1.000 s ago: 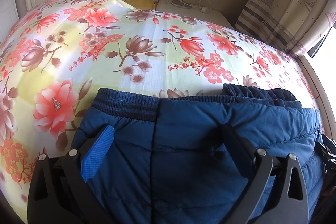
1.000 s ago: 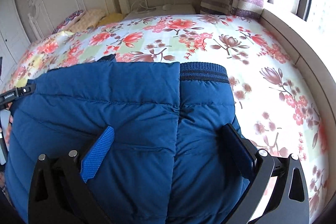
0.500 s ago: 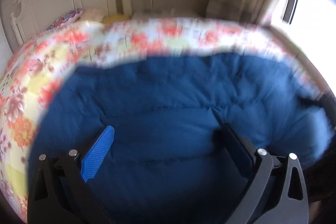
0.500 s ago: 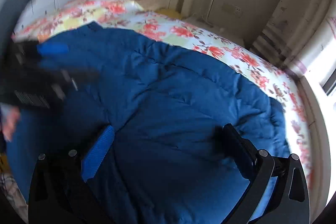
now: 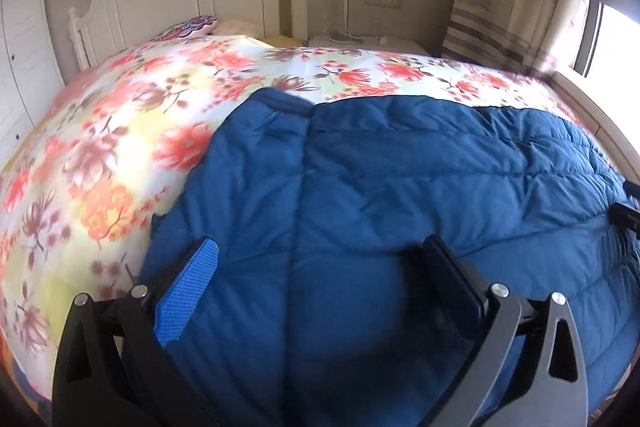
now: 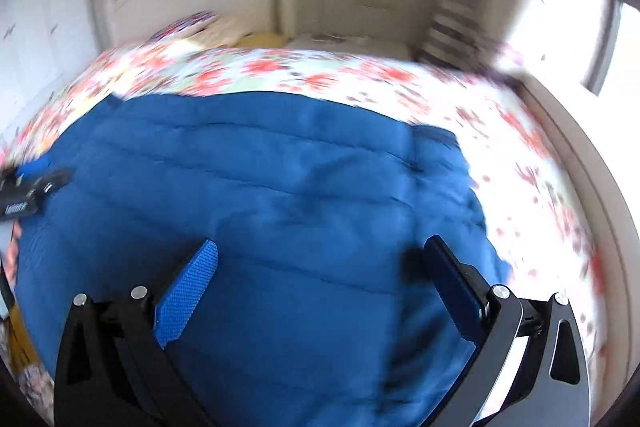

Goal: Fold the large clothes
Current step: 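Press the folded jacket flat on the bed with both tools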

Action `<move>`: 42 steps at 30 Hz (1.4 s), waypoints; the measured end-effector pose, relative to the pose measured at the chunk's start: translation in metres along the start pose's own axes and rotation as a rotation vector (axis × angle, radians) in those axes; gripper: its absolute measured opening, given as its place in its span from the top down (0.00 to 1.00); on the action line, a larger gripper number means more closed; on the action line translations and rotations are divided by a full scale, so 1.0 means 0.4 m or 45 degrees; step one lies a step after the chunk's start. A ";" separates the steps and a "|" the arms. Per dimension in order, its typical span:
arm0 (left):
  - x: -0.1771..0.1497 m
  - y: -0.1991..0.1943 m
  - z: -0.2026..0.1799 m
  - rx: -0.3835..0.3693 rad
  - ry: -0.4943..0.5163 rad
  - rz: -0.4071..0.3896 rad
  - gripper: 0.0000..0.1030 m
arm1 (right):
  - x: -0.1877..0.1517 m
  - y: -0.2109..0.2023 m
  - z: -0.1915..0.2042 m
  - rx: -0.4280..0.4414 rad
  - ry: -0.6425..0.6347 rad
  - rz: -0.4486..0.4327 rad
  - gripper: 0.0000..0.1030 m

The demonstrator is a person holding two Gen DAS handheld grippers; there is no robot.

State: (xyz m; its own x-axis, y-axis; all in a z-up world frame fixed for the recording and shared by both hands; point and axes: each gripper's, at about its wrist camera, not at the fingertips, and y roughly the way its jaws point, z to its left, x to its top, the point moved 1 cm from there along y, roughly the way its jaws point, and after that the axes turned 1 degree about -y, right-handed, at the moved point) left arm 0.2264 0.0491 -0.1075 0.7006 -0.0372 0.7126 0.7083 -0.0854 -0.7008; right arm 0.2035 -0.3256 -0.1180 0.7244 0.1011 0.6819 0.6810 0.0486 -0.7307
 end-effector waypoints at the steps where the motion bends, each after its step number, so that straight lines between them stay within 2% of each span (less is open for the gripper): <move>1: -0.003 0.000 0.000 -0.002 0.003 -0.001 0.02 | -0.003 0.006 -0.022 0.029 0.048 0.004 0.05; 3: -0.002 0.004 -0.012 0.034 0.033 0.001 0.02 | -0.006 0.016 -0.036 0.059 0.081 0.016 0.04; 5: -0.003 0.006 -0.017 0.056 0.054 0.000 0.02 | -0.005 0.014 -0.027 0.038 0.068 0.024 0.05; 7: -0.004 0.005 -0.009 0.041 0.043 0.001 0.02 | -0.010 -0.005 -0.009 -0.018 0.047 0.019 0.05; 9: -0.005 0.008 -0.016 0.038 0.039 0.004 0.02 | -0.009 -0.047 0.031 -0.104 0.002 -0.033 0.05; 10: -0.005 0.009 -0.021 0.044 0.043 0.004 0.02 | -0.011 -0.063 0.048 -0.091 -0.017 -0.057 0.05; 12: -0.007 0.009 -0.024 0.056 0.051 0.001 0.02 | -0.016 -0.106 0.127 0.000 -0.096 -0.118 0.05; 14: -0.008 0.008 -0.022 0.059 0.052 -0.001 0.02 | -0.032 -0.132 0.218 0.041 -0.234 -0.158 0.05; 17: -0.007 0.008 -0.023 0.056 0.052 -0.001 0.02 | -0.070 -0.101 0.347 0.071 -0.427 -0.102 0.05; 19: -0.009 0.007 -0.022 0.051 0.048 -0.004 0.02 | -0.093 -0.062 0.374 0.046 -0.454 -0.083 0.04; 20: -0.010 0.004 -0.021 0.048 0.045 -0.005 0.02 | -0.098 -0.059 0.370 0.060 -0.441 -0.100 0.04; 23: -0.011 0.002 -0.021 0.049 0.044 -0.005 0.02 | -0.087 -0.061 0.337 0.133 -0.407 -0.050 0.05; 26: -0.011 0.001 -0.021 0.045 0.041 -0.005 0.02 | -0.085 -0.083 0.279 0.069 -0.378 -0.058 0.05; 31: -0.011 0.001 -0.019 0.047 0.040 -0.006 0.02 | -0.133 -0.117 0.066 -0.031 -0.135 -0.057 0.05; 34: -0.011 0.001 -0.019 0.048 0.042 -0.007 0.02 | -0.193 -0.122 -0.051 0.073 0.047 -0.070 0.04; 38: -0.010 0.003 -0.016 0.051 0.044 -0.002 0.02 | -0.218 -0.124 -0.075 0.086 0.111 -0.072 0.04; 42: -0.006 -0.015 -0.019 0.086 0.045 0.010 0.02 | -0.202 -0.150 -0.051 -0.021 0.072 -0.079 0.05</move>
State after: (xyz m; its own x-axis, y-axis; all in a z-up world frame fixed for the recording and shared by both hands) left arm 0.2197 0.0420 -0.1048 0.7034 -0.0732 0.7070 0.7079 -0.0177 -0.7061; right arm 0.1063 -0.3569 -0.1285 0.6852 0.0425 0.7271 0.7262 0.0363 -0.6865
